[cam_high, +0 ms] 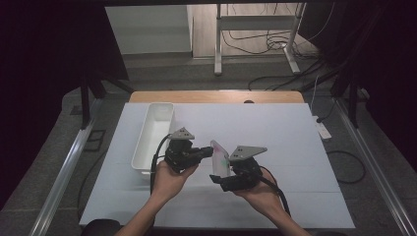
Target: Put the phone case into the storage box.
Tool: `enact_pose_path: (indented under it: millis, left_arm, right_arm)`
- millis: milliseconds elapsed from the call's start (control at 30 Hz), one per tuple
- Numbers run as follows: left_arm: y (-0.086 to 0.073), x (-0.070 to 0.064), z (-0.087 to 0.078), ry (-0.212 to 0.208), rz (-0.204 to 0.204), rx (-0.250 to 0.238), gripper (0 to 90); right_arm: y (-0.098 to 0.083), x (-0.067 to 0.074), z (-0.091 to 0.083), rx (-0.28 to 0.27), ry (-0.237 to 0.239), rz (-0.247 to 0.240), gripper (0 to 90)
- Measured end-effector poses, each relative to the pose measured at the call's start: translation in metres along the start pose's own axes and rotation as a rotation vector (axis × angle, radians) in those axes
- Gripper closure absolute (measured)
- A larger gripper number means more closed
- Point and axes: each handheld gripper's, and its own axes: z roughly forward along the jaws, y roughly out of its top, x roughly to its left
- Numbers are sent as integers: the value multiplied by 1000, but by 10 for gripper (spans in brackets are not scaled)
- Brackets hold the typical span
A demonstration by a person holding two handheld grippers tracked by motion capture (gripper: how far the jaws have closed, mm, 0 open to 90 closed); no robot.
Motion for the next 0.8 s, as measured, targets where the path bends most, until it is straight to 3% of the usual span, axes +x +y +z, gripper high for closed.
enact_pose_path:
  millis: [333, 467, 800]
  left_arm:
    - [0, 9, -3, 30, -10, 13, 884]
    - [1, 11, -5, 47, -2, 12, 884]
    - [3, 20, -10, 65, -6, 20, 884]
  right_arm:
    - [-4, -3, -3, 31, 19, 4, 97]
    - [-7, -7, -6, 60, 26, 13, 67]
    - [-12, -16, -15, 71, 8, 25, 19]
